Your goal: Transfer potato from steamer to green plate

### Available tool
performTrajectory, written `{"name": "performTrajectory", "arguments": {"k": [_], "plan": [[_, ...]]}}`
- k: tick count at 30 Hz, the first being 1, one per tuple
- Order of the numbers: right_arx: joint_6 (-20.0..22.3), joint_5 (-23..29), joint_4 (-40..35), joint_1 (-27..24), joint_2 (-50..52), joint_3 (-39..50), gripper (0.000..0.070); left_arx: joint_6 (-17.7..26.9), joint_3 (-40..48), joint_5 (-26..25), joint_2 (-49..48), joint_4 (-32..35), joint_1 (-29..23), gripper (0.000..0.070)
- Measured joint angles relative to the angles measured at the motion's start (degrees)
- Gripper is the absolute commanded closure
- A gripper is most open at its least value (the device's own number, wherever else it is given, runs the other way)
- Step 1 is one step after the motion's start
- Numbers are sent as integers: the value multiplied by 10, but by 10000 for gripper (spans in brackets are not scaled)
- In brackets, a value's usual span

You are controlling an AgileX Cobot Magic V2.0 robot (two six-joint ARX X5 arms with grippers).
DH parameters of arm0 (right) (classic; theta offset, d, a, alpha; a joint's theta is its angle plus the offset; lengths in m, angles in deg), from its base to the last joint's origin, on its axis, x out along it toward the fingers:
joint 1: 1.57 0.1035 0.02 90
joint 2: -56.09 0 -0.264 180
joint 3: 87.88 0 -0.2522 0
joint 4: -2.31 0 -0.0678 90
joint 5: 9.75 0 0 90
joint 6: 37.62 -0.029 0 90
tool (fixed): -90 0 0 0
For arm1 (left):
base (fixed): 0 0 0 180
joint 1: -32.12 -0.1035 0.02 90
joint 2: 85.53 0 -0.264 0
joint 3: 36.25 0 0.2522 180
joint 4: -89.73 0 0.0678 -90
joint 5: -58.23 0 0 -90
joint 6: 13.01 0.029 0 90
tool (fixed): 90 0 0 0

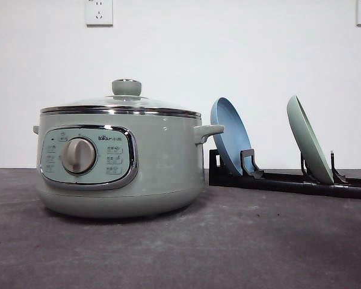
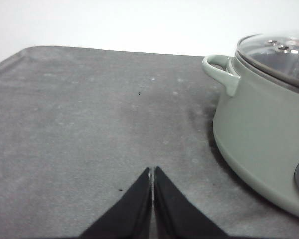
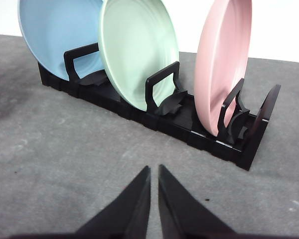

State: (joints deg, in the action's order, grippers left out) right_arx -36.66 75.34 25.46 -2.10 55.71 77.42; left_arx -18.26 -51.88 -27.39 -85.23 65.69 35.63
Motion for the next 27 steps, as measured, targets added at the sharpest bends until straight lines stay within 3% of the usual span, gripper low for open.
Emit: {"name": "performTrajectory", "arguments": {"k": [6,13,20,27], "plan": [[-57,-33,-1,0,0,0,693,-40,0,-29,0,-2,0,700],[-152,-41,12,0,0,-36,695,-80,-29,-42,7,-14,2,699],[-193,-26,15,0,-30,-147,695,-116,-120,-29,73,47,2,699],[-204,-32,59,0,-130,-293,695,-108,-306,-44,229,31,2,699]]}}
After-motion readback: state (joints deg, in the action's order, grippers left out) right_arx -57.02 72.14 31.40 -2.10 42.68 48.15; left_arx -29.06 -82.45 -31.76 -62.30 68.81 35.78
